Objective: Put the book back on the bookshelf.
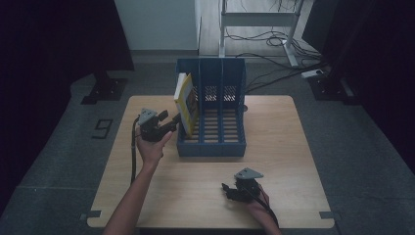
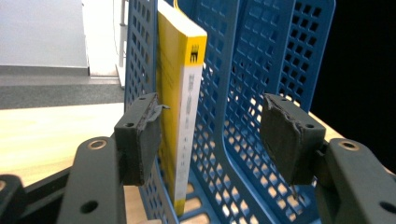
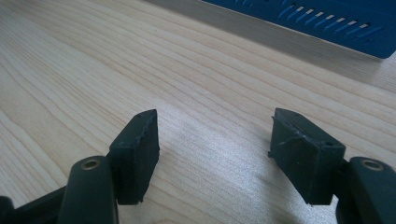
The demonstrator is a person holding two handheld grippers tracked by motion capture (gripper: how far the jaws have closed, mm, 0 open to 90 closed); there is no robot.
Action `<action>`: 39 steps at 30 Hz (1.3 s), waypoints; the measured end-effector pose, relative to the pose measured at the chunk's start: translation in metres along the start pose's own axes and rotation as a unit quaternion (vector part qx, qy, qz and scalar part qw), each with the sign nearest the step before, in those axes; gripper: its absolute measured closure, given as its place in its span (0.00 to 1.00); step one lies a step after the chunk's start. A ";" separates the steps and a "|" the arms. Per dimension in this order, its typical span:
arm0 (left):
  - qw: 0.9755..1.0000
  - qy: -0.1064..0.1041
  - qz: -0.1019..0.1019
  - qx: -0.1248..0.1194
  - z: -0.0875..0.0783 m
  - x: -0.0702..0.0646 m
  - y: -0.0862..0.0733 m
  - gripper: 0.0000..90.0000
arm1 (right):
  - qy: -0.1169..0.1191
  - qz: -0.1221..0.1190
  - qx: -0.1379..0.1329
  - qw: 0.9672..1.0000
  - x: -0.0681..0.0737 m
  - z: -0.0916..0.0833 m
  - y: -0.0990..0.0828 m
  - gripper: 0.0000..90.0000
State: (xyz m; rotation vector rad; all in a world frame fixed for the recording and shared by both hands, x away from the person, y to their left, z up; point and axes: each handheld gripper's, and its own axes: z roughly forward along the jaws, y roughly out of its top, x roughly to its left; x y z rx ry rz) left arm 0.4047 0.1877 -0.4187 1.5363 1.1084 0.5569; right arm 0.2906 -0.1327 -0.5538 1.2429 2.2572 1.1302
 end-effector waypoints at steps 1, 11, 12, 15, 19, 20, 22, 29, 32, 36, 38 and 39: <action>1.000 -0.002 0.001 0.003 -0.004 0.000 -0.003 0.43 | 0.000 0.000 0.000 1.000 0.000 0.000 0.000 0.36; 1.000 -0.016 0.011 0.014 -0.022 -0.003 -0.018 0.43 | 0.000 -0.002 0.001 1.000 -0.001 0.000 0.001 0.36; 1.000 -0.016 0.013 0.015 -0.024 -0.004 -0.019 0.43 | -0.001 -0.002 0.001 1.000 -0.001 0.001 0.001 0.36; 1.000 -0.019 0.015 0.019 -0.029 -0.005 -0.025 0.43 | -0.001 -0.003 0.000 1.000 -0.001 0.001 0.001 0.36; 0.999 -0.022 0.016 0.025 -0.036 -0.005 -0.034 0.43 | 0.000 -0.002 0.001 1.000 -0.001 0.001 0.001 0.36; 0.999 -0.026 0.014 0.030 -0.039 -0.005 -0.038 0.43 | 0.000 -0.001 0.000 1.000 -0.001 0.001 0.001 0.36; 0.999 -0.029 0.017 0.038 -0.041 -0.006 -0.043 0.43 | 0.001 -0.001 -0.001 1.000 -0.001 0.001 0.001 0.36; 0.997 -0.037 0.008 0.061 -0.050 -0.007 -0.070 0.42 | 0.001 -0.001 0.000 1.000 -0.001 0.001 0.001 0.36; 0.996 -0.034 0.013 0.078 -0.051 -0.006 -0.082 0.42 | 0.000 -0.002 0.001 1.000 -0.001 0.001 0.001 0.36; 0.995 -0.033 0.018 0.095 -0.053 -0.007 -0.094 0.42 | -0.001 -0.004 0.002 1.000 -0.001 0.001 0.001 0.36; 0.994 -0.035 0.019 0.104 -0.055 -0.007 -0.103 0.42 | -0.001 -0.002 0.001 1.000 -0.001 0.001 0.001 0.36; 0.994 -0.036 0.018 0.106 -0.056 -0.007 -0.106 0.42 | -0.001 -0.002 0.001 1.000 -0.001 0.001 0.001 0.36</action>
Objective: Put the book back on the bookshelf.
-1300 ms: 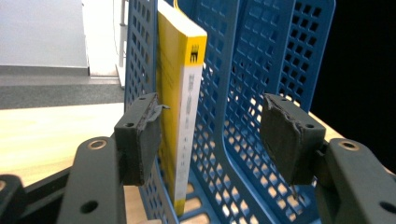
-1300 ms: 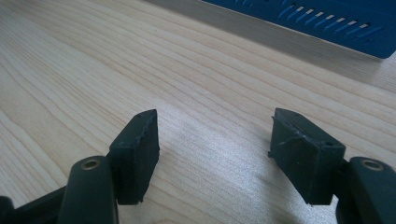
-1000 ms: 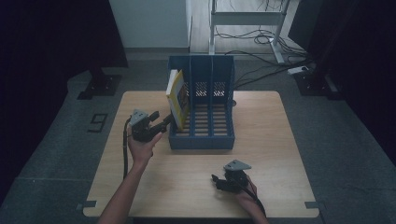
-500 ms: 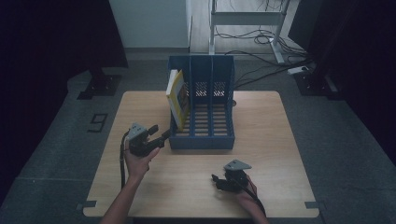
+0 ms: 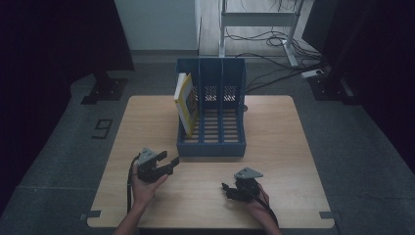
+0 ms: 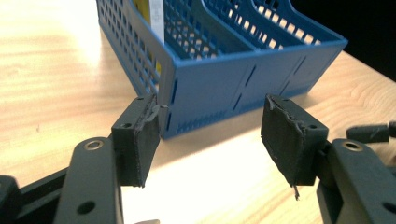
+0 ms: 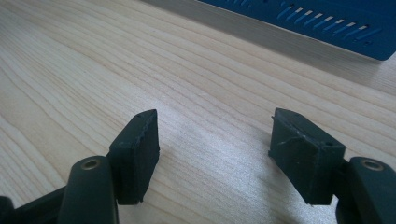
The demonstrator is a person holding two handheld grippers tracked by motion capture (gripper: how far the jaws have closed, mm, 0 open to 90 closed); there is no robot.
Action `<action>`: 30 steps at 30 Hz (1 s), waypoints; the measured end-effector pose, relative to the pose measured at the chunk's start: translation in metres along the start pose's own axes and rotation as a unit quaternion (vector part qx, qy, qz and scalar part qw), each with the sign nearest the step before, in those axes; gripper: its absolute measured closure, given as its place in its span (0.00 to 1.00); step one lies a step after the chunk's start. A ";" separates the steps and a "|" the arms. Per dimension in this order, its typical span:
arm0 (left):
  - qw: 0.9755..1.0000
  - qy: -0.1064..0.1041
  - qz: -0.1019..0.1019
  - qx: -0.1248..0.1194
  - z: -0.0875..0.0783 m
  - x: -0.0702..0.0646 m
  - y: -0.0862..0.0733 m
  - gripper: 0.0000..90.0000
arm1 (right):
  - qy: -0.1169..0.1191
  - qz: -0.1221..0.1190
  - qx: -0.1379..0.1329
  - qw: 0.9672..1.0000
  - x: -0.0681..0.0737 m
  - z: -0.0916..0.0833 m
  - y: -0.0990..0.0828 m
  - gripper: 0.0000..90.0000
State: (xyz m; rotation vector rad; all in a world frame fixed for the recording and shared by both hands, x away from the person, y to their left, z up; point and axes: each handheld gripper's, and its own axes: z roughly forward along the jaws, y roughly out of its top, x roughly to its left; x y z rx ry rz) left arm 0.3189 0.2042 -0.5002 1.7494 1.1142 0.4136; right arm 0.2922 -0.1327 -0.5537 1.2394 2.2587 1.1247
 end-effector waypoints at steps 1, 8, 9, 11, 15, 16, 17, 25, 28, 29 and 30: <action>1.000 -0.001 -0.001 0.002 0.000 0.000 -0.003 0.42 | 0.000 0.000 -0.001 1.000 0.000 0.000 0.000 0.36; 1.000 -0.004 -0.005 0.018 0.001 -0.002 -0.020 0.42 | -0.002 0.000 0.000 1.000 0.001 0.000 0.000 0.36; 1.000 -0.005 -0.003 0.022 0.001 -0.002 -0.022 0.42 | -0.001 0.000 0.000 1.000 0.001 0.000 0.000 0.36; 0.999 -0.006 -0.002 0.032 0.003 -0.003 -0.029 0.42 | -0.002 0.000 0.000 1.000 0.001 0.000 0.000 0.36; 0.999 -0.006 0.000 0.041 0.003 -0.003 -0.034 0.42 | -0.001 -0.001 0.000 1.000 0.001 0.000 0.000 0.36; 0.999 -0.005 0.000 0.042 0.003 -0.003 -0.035 0.42 | -0.001 -0.001 0.000 1.000 0.001 0.000 0.000 0.36; 0.999 -0.006 -0.003 0.042 0.003 -0.002 -0.036 0.42 | -0.001 -0.001 0.000 1.000 0.001 0.000 0.000 0.36; 0.999 -0.005 -0.008 0.043 0.003 0.000 -0.036 0.42 | -0.002 -0.003 0.001 1.000 0.001 0.000 0.000 0.36; 0.999 -0.006 -0.008 0.048 0.004 -0.001 -0.039 0.41 | -0.002 -0.002 0.001 1.000 0.001 0.000 0.000 0.36; 0.999 -0.007 -0.009 0.049 0.005 -0.001 -0.039 0.41 | -0.002 -0.002 0.001 1.000 0.001 0.000 0.000 0.36; 0.999 -0.007 -0.009 0.049 0.005 -0.001 -0.039 0.42 | -0.002 -0.002 0.001 1.000 0.001 0.000 0.000 0.36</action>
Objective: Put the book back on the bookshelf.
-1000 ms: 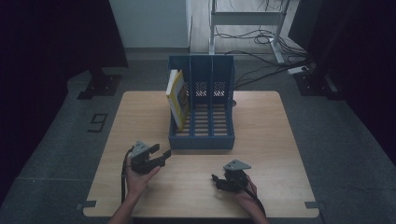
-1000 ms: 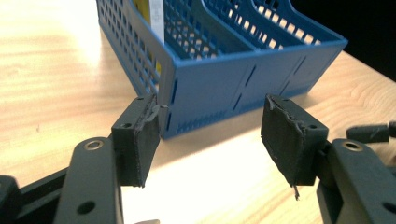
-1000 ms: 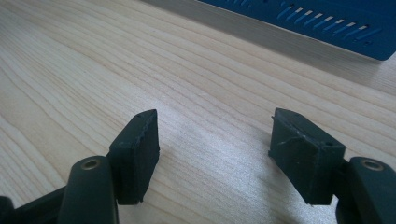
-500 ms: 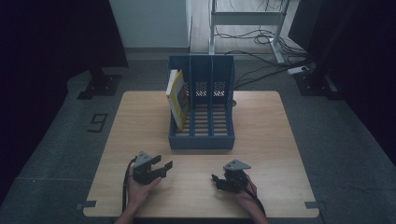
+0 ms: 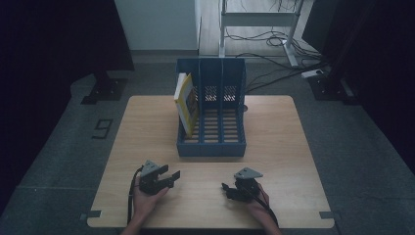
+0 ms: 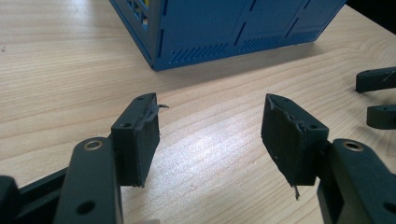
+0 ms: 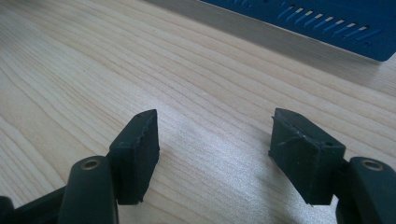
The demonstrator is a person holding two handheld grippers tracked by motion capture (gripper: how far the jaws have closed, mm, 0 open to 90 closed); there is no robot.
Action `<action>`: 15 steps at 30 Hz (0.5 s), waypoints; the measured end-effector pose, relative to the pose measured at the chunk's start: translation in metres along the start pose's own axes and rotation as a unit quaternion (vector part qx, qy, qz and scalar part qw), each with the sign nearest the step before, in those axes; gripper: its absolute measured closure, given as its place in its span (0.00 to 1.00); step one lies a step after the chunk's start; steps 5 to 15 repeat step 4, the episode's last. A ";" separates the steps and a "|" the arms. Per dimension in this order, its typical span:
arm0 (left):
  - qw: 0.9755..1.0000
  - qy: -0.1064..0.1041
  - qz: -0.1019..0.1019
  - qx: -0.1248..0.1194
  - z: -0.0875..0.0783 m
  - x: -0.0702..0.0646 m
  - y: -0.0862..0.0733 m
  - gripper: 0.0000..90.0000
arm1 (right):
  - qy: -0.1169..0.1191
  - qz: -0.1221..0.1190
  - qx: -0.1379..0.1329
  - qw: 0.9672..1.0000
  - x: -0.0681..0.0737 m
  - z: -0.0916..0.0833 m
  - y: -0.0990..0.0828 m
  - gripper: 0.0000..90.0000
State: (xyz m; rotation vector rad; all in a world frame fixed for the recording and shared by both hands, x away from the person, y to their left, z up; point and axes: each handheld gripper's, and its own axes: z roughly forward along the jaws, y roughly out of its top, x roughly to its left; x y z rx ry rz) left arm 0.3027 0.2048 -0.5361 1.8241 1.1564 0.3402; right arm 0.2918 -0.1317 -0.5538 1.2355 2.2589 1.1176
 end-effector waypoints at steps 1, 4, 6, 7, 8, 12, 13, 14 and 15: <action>1.000 -0.001 -0.001 0.001 0.001 0.000 0.000 0.41 | 0.000 0.000 0.000 1.000 0.000 0.000 0.000 0.36; 1.000 0.000 0.002 0.002 0.002 -0.001 -0.001 0.41 | 0.000 0.000 0.000 1.000 0.000 0.000 0.000 0.36; 1.000 0.000 0.002 0.002 0.002 -0.001 -0.001 0.41 | 0.000 0.000 0.000 1.000 0.000 0.000 0.000 0.36; 1.000 0.000 0.002 0.002 0.002 -0.001 -0.001 0.41 | 0.000 0.000 0.000 1.000 0.000 0.000 0.000 0.36; 1.000 0.000 0.002 0.002 0.002 -0.001 -0.001 0.41 | 0.000 0.000 0.000 1.000 0.000 0.000 0.000 0.36; 1.000 0.000 0.002 0.002 0.002 -0.001 -0.001 0.41 | 0.000 0.000 0.000 1.000 0.000 0.000 0.000 0.36; 1.000 0.000 0.002 0.002 0.002 -0.001 -0.001 0.41 | 0.000 0.000 0.000 1.000 0.000 0.000 0.000 0.36; 1.000 0.000 0.002 0.002 0.002 -0.001 -0.001 0.41 | 0.000 0.000 0.000 1.000 0.000 0.000 0.000 0.36; 1.000 0.000 0.002 0.002 0.002 -0.001 -0.001 0.41 | 0.000 0.000 0.000 1.000 0.000 0.000 0.000 0.36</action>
